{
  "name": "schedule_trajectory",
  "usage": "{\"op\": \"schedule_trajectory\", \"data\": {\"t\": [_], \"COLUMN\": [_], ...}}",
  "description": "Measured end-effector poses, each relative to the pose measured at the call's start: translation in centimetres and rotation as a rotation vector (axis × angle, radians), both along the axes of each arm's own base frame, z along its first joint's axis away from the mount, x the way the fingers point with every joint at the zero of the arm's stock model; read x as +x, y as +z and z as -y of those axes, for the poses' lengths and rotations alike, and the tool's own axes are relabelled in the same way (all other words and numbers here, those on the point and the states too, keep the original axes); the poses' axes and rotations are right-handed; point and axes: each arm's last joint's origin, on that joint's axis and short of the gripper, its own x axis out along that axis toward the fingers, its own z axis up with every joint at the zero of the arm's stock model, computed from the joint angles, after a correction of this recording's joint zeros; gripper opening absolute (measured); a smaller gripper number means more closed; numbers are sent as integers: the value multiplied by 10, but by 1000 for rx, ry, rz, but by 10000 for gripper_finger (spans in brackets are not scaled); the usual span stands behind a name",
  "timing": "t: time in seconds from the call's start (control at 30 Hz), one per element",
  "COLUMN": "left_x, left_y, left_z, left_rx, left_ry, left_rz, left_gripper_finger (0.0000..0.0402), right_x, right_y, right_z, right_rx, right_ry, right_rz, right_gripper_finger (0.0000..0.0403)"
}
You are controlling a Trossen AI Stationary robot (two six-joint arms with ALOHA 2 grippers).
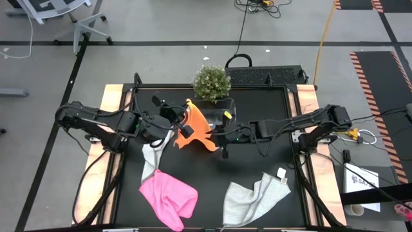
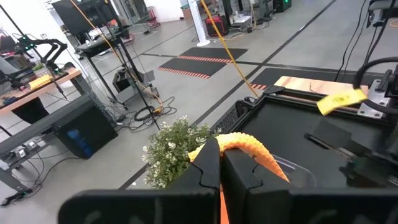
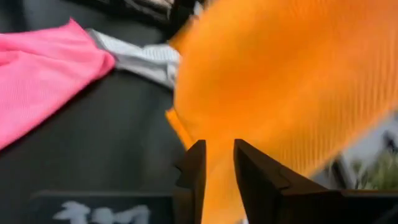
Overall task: Fold microfiber towels
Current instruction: Fold the orange microfiber towel on the table
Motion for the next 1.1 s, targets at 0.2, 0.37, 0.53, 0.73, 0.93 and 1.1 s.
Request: {"op": "schedule_trajectory", "data": {"t": [0.2,0.37,0.53,0.73,0.93,1.1], "left_x": [-1,-1,0,0,0,2], "left_y": [0,1,0,0,0,-2], "left_z": [1,1,1,1,3,7], "left_rx": [-1,-1,-12,-15,-75,-106], "left_ry": [-2,-3,-25,-25,-61,-78], "left_rz": [2,2,1,3,36,49], "left_gripper_finger": [0,0,0,0,0,0], "right_x": [-15,-24,-33,-23,-13,-3], "right_y": [-22,-47,-73,-73,-62,-46], "right_z": [-6,-11,-8,-9,4,15], "right_rx": [130,150,187,265,205,254], "right_ry": [-46,-9,-58,-38,-69,-76], "right_rz": [-242,-342,-368,-170,-27,152], "right_gripper_finger": [111,118,118,118,118,118]}}
